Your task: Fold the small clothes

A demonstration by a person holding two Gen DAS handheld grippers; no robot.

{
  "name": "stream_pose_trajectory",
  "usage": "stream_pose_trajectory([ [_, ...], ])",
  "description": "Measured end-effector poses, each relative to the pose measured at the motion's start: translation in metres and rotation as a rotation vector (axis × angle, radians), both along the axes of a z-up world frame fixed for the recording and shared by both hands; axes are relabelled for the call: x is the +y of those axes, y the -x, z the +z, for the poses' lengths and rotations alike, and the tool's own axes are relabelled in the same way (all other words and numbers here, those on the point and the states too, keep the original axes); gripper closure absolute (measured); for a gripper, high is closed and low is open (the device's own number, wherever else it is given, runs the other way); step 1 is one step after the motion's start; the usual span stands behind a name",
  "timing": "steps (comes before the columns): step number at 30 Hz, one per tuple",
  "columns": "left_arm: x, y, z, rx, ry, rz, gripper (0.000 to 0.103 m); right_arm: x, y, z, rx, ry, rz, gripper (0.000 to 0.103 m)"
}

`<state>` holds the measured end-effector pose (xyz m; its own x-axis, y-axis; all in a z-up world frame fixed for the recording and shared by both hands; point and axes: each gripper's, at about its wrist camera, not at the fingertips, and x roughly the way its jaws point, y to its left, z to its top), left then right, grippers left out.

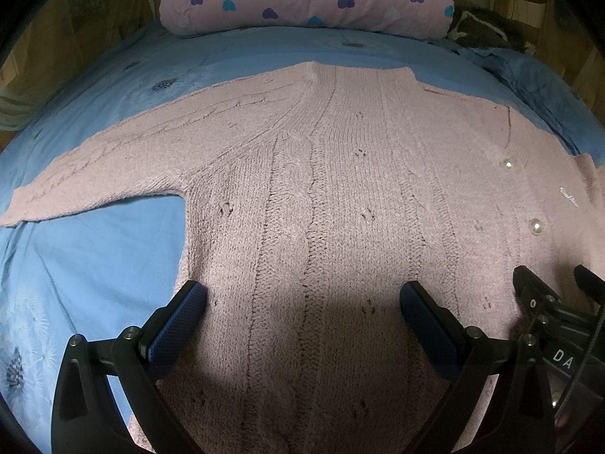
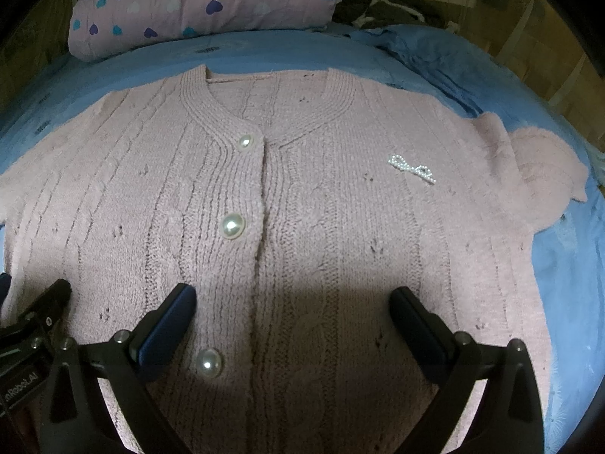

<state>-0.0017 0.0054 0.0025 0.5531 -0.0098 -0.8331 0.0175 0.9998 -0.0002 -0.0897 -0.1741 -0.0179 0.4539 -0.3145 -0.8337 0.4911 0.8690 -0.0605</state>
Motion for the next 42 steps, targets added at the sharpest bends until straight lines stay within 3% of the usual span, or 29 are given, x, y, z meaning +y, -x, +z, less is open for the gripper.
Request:
stream_pose_trajectory([
  [3,0.004,-0.001,0.003,0.005,0.035,-0.013,0.015,-0.001,0.0,0.002,-0.005,-0.003,0.0,0.0],
  [5,0.018,-0.008,0.011,0.009,0.11,-0.011,0.023,-0.002,0.0,0.0,-0.005,0.002,0.001,0.0],
  [6,0.035,-0.016,0.02,0.015,0.165,0.017,0.031,-0.002,-0.001,-0.001,-0.005,0.004,0.002,0.0],
  [9,0.083,-0.027,0.041,0.005,0.257,0.129,0.033,-0.002,0.0,-0.001,-0.008,0.006,0.003,0.0],
  [14,0.235,-0.037,0.072,-0.1,0.46,0.534,0.033,-0.002,0.001,-0.001,-0.012,0.002,0.003,0.0],
  [16,0.283,-0.041,0.073,-0.15,0.493,0.652,0.033,-0.002,0.001,-0.001,-0.014,0.003,0.003,0.0],
  [18,0.312,-0.045,0.071,-0.172,0.451,0.701,0.033,-0.002,0.001,-0.001,-0.014,0.002,0.003,0.0],
  [19,0.331,-0.045,0.069,-0.178,0.381,0.745,0.033,-0.002,0.001,-0.001,-0.013,0.005,0.004,0.0],
  [21,0.362,-0.036,0.055,-0.173,0.37,0.851,0.033,-0.002,0.002,-0.001,-0.012,0.006,0.004,0.0],
  [25,0.408,-0.011,0.011,-0.077,0.62,1.068,0.037,0.0,0.0,-0.001,-0.007,0.016,0.005,0.0],
  [27,0.412,-0.013,0.012,-0.102,0.62,1.065,0.037,0.001,0.0,-0.001,-0.007,0.018,0.006,0.0],
  [30,0.406,-0.023,0.017,-0.151,0.482,1.03,0.037,0.001,0.0,0.0,-0.011,0.012,0.005,0.0],
  [32,0.412,-0.028,0.016,-0.183,0.434,1.034,0.037,0.001,0.0,0.0,-0.011,0.012,0.005,0.0],
  [33,0.419,-0.025,0.017,-0.207,0.421,1.044,0.045,0.001,0.0,0.0,-0.011,0.012,0.005,0.0],
  [34,0.42,-0.023,0.015,-0.22,0.379,1.077,0.066,0.001,0.0,0.0,-0.011,0.012,0.005,0.0],
  [36,0.424,-0.028,0.007,-0.174,0.326,1.117,0.09,0.001,0.0,0.0,-0.011,0.012,0.005,0.0],
  [37,0.422,-0.026,0.007,-0.195,0.342,1.103,0.101,0.001,0.0,0.0,-0.011,0.012,0.005,0.0],
  [40,0.416,-0.033,0.017,-0.231,0.453,1.035,0.103,0.001,0.0,0.0,-0.009,0.016,0.005,0.0],
  [42,0.404,-0.042,0.033,-0.262,0.463,0.953,0.103,0.001,-0.001,0.0,-0.008,0.018,0.005,0.0],
])
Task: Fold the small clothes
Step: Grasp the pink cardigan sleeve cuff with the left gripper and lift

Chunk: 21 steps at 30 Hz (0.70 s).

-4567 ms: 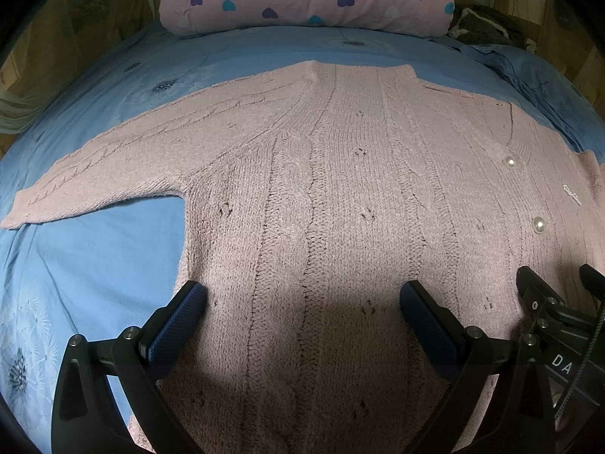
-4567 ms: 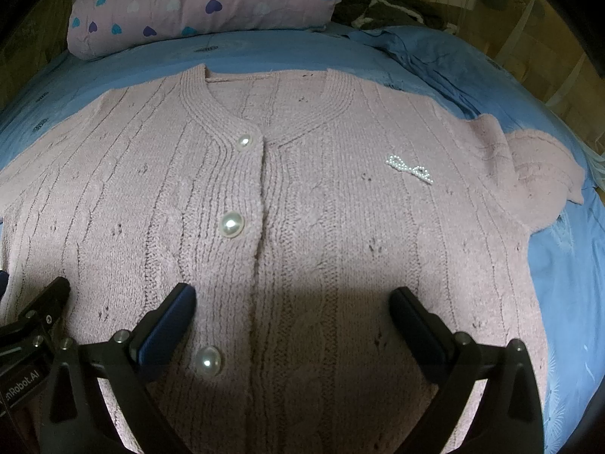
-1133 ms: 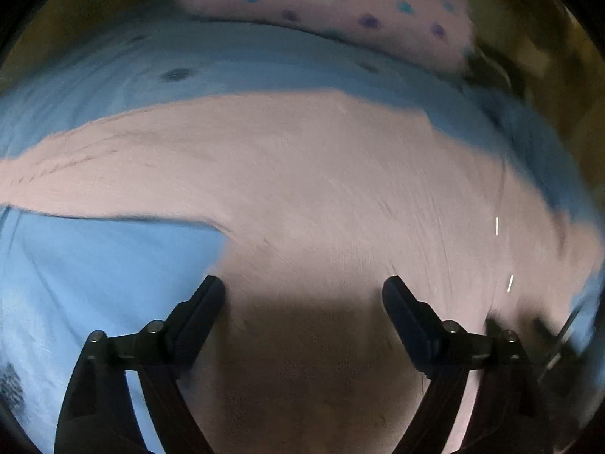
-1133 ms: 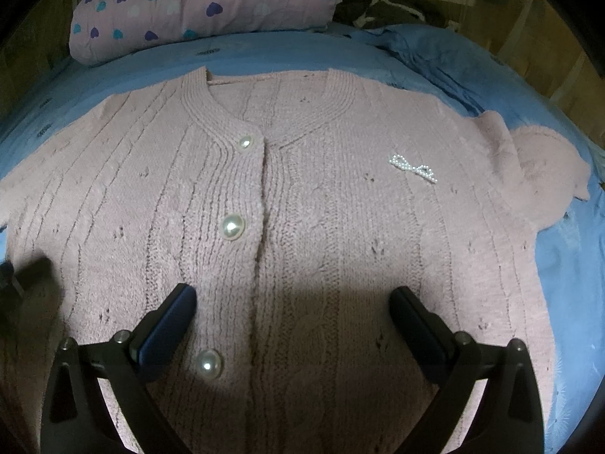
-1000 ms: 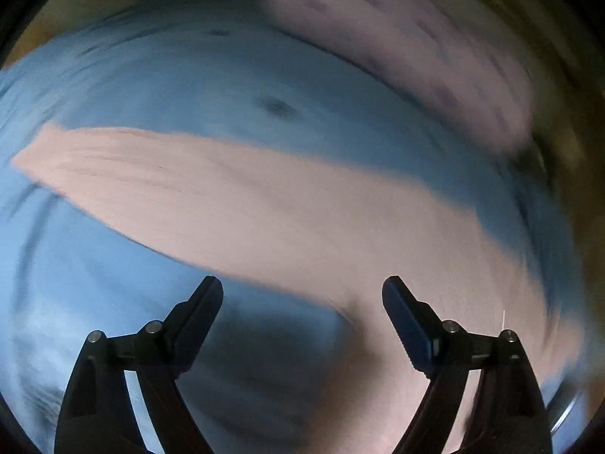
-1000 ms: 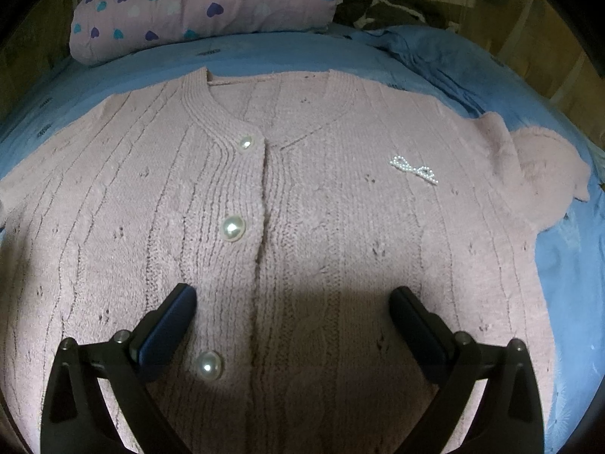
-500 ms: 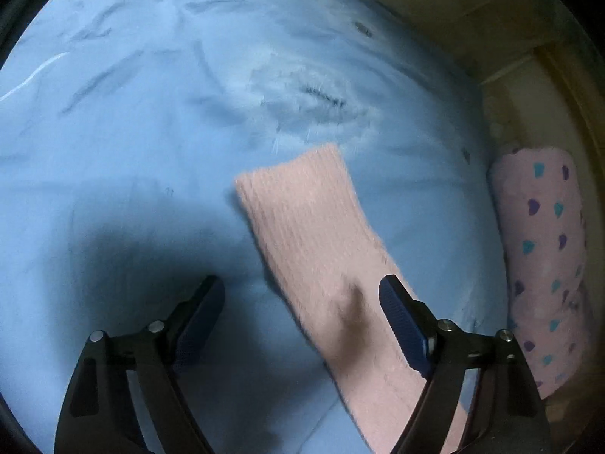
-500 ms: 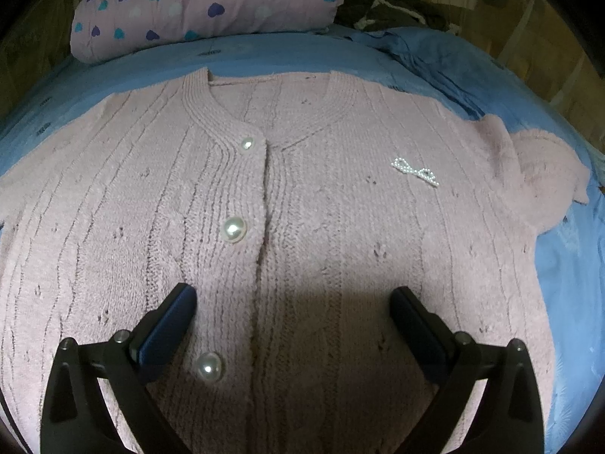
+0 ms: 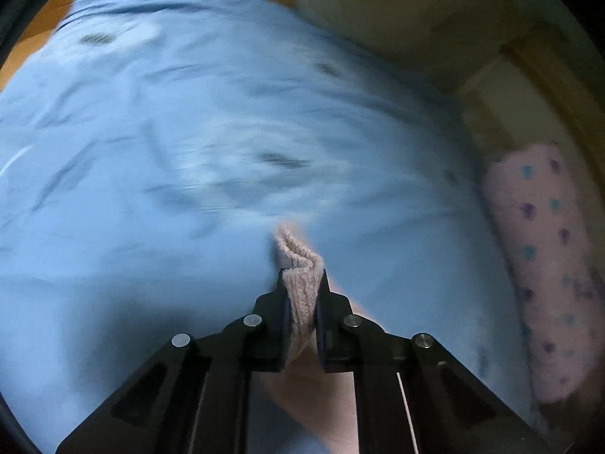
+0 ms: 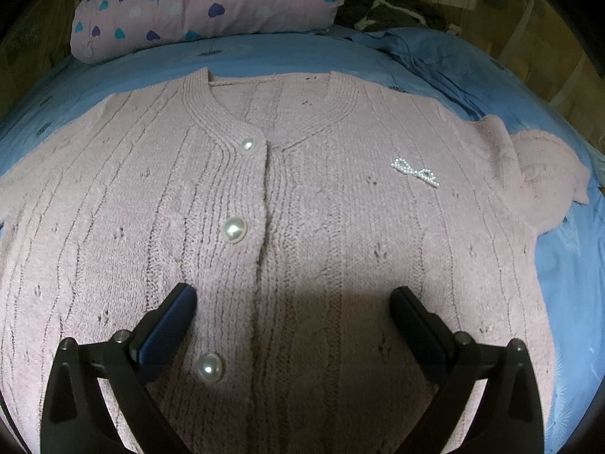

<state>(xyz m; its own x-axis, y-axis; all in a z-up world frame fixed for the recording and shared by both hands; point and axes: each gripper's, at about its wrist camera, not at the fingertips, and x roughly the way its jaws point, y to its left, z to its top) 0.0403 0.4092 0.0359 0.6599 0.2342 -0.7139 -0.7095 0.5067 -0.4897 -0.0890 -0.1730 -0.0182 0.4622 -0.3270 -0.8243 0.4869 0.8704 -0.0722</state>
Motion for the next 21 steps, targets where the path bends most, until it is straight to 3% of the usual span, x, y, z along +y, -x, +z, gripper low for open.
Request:
stream_pose_trajectory([
  [6,-0.074,-0.022,0.056,-0.113,-0.14,-0.29,0.103,0.0,0.0,0.0,0.0,0.0,0.0,0.0],
  [10,-0.138,-0.019,0.091,-0.21,-0.1,-0.453,0.103,0.0,0.0,0.0,0.0,0.0,0.0,0.0],
  [13,-0.191,-0.005,0.12,-0.3,-0.144,-0.575,0.103,0.0,0.0,0.0,0.0,0.0,0.0,0.0],
  [15,-0.219,0.001,0.131,-0.362,-0.133,-0.658,0.103,0.0,0.0,0.0,0.001,0.001,0.0,0.0],
  [21,-0.276,-0.002,0.136,-0.371,-0.089,-0.826,0.103,0.001,-0.001,-0.001,0.0,-0.001,0.0,0.0],
])
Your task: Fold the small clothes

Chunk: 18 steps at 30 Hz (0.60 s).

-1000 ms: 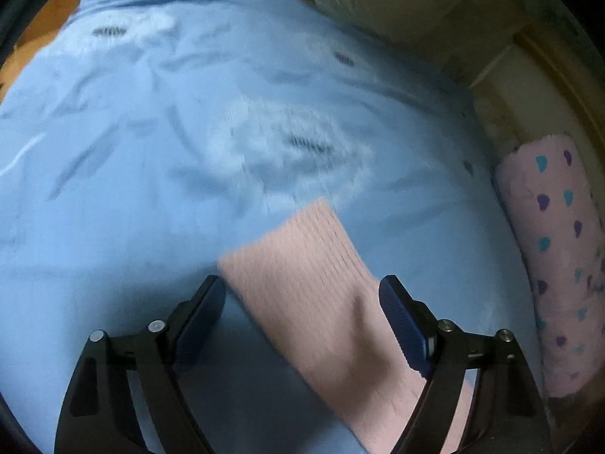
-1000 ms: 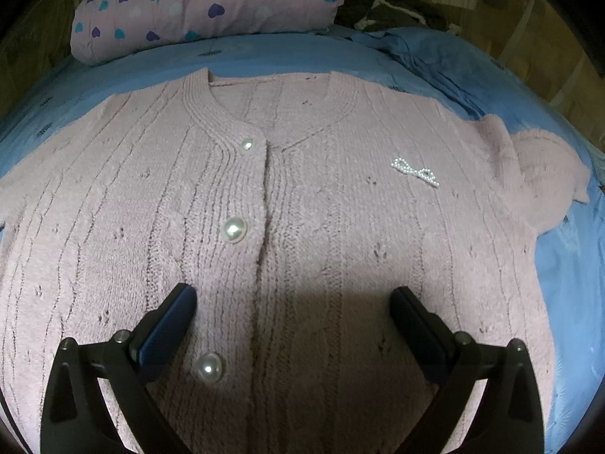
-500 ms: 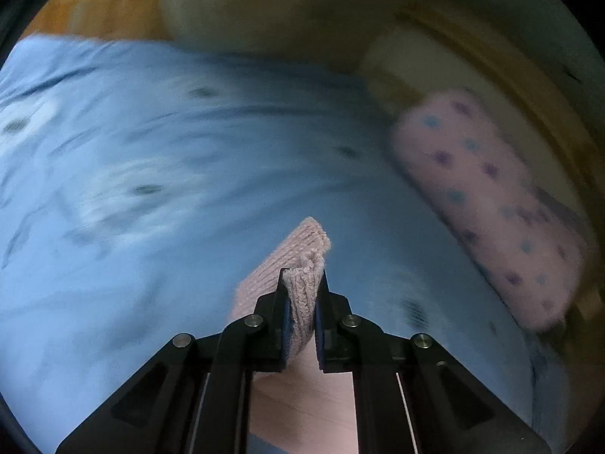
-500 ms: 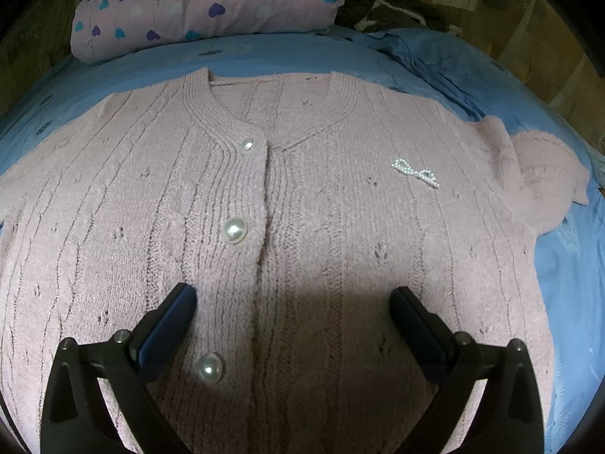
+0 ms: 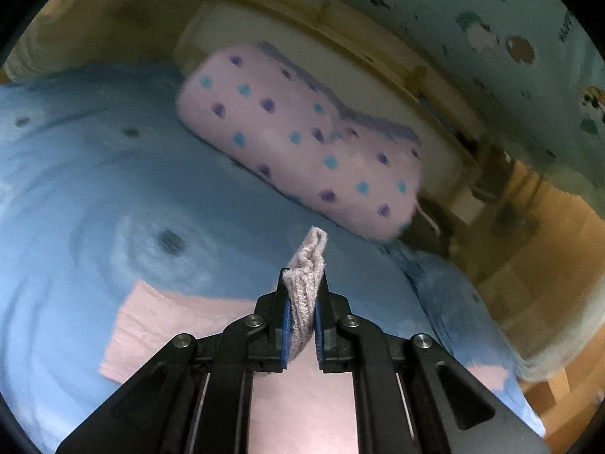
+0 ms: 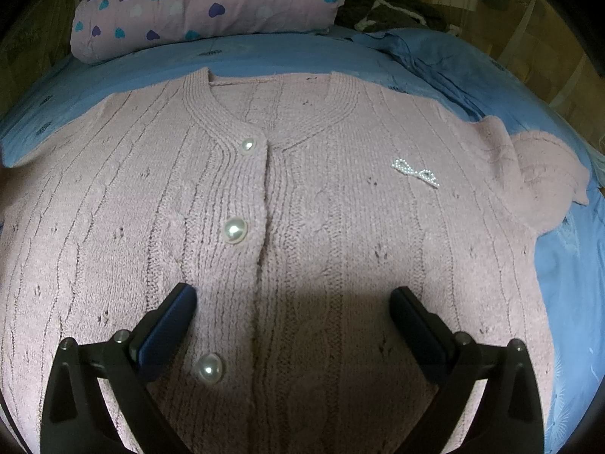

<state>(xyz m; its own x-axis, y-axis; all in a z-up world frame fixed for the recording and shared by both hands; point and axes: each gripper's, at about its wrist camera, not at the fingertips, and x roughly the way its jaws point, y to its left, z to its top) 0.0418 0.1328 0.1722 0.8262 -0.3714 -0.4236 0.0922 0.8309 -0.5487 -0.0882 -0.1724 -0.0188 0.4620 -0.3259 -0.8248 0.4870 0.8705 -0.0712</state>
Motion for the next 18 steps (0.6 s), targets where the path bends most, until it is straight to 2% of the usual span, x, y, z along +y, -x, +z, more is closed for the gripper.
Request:
stream_pose_trajectory([
  [4,-0.035,0.001,-0.02,0.063,-0.022,-0.098,0.103,0.0,0.0,0.001,0.002,-0.003,0.0,0.0],
  [8,-0.067,0.013,-0.036,0.117,0.004,-0.201,0.103,-0.005,-0.002,0.005,0.024,-0.008,-0.003,0.0],
  [13,-0.102,0.012,-0.061,0.174,0.029,-0.317,0.103,-0.022,-0.004,0.035,0.021,0.106,-0.103,0.0],
  [18,-0.124,0.003,-0.074,0.207,0.068,-0.369,0.103,-0.057,0.0,0.042,-0.011,-0.029,-0.187,0.0],
])
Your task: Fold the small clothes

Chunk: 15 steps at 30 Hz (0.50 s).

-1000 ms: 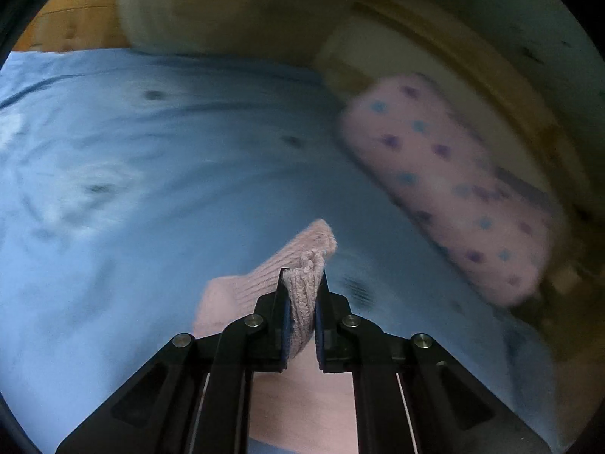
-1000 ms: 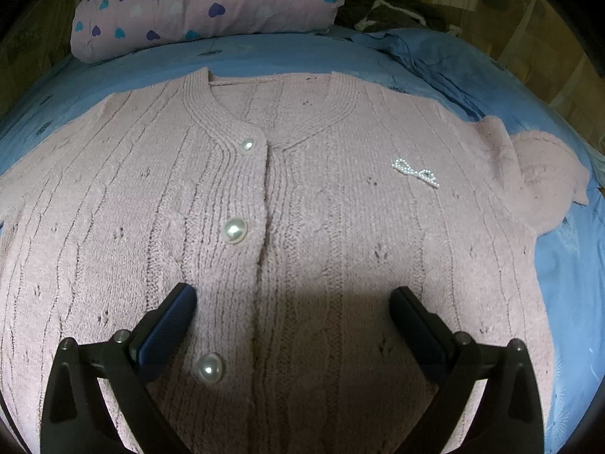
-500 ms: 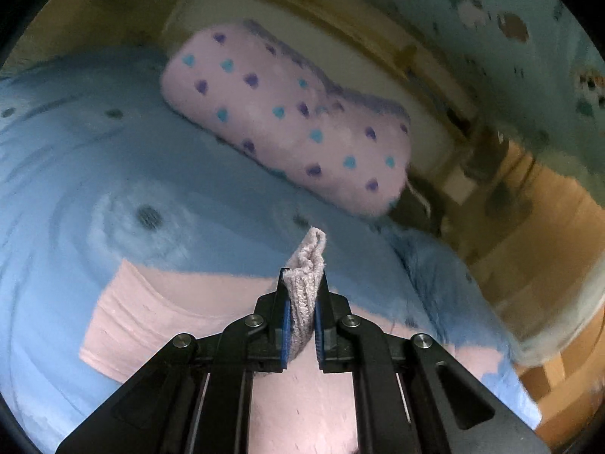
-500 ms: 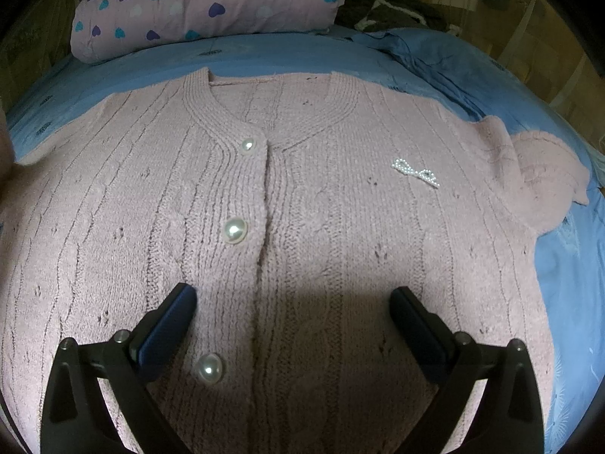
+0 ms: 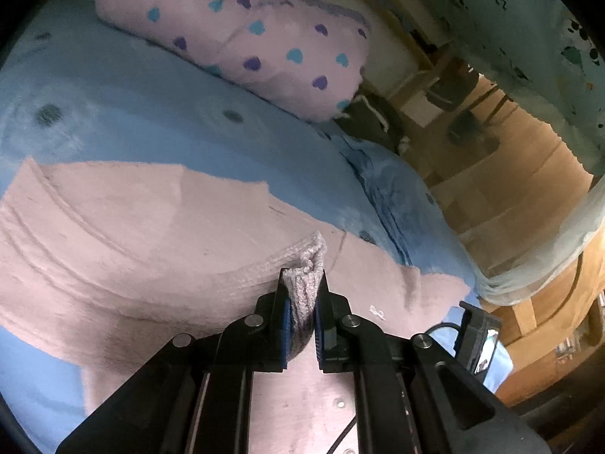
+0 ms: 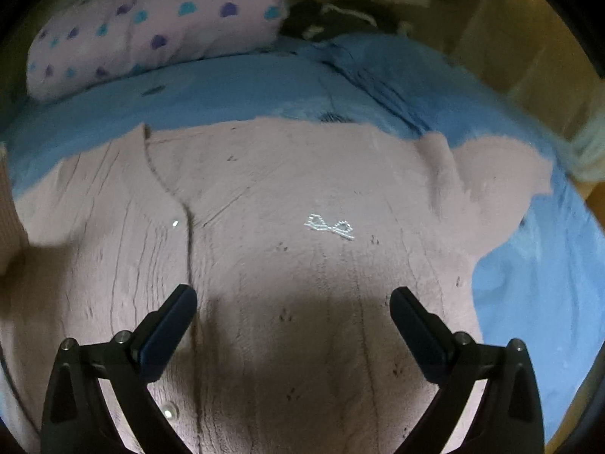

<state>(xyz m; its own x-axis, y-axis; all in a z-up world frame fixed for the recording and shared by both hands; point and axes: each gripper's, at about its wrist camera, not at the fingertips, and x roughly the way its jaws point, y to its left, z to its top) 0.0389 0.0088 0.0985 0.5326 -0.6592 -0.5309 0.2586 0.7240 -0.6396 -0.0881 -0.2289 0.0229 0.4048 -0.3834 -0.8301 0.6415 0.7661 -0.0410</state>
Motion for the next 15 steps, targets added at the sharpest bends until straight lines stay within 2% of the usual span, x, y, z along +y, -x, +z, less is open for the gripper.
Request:
stream_pose_trajectory([
  [5,-0.027,-0.003,-0.012,-0.001,-0.039,-0.036,0.103,-0.012,-0.007,-0.028,0.036,-0.171,0.024,0.004],
  [7,-0.031,-0.006,-0.022,0.022,-0.027,-0.027,0.103,-0.013,-0.007,-0.029,0.022,-0.161,0.019,0.005],
  [8,-0.032,-0.009,-0.03,0.054,0.008,-0.042,0.103,-0.011,-0.006,-0.027,0.008,-0.154,0.025,0.006],
  [9,-0.032,-0.015,-0.036,0.107,0.024,-0.084,0.086,-0.011,-0.006,-0.025,-0.004,-0.149,0.029,0.011],
  [10,-0.032,-0.019,-0.039,0.151,0.013,-0.111,0.076,-0.01,-0.007,-0.022,-0.017,-0.14,0.032,0.02],
  [11,-0.029,-0.022,-0.037,0.169,-0.003,-0.121,0.076,-0.01,-0.008,-0.018,-0.034,-0.129,0.035,0.033],
  [12,-0.024,-0.022,-0.033,0.163,-0.021,-0.118,0.076,-0.009,-0.009,-0.013,-0.061,-0.121,0.043,0.04],
  [13,-0.012,-0.021,-0.02,0.128,-0.085,-0.092,0.076,-0.007,-0.01,-0.007,-0.095,-0.119,0.064,0.054],
  [15,0.01,-0.018,-0.003,0.064,-0.189,-0.03,0.076,-0.001,-0.016,0.001,-0.157,-0.128,0.137,0.062],
])
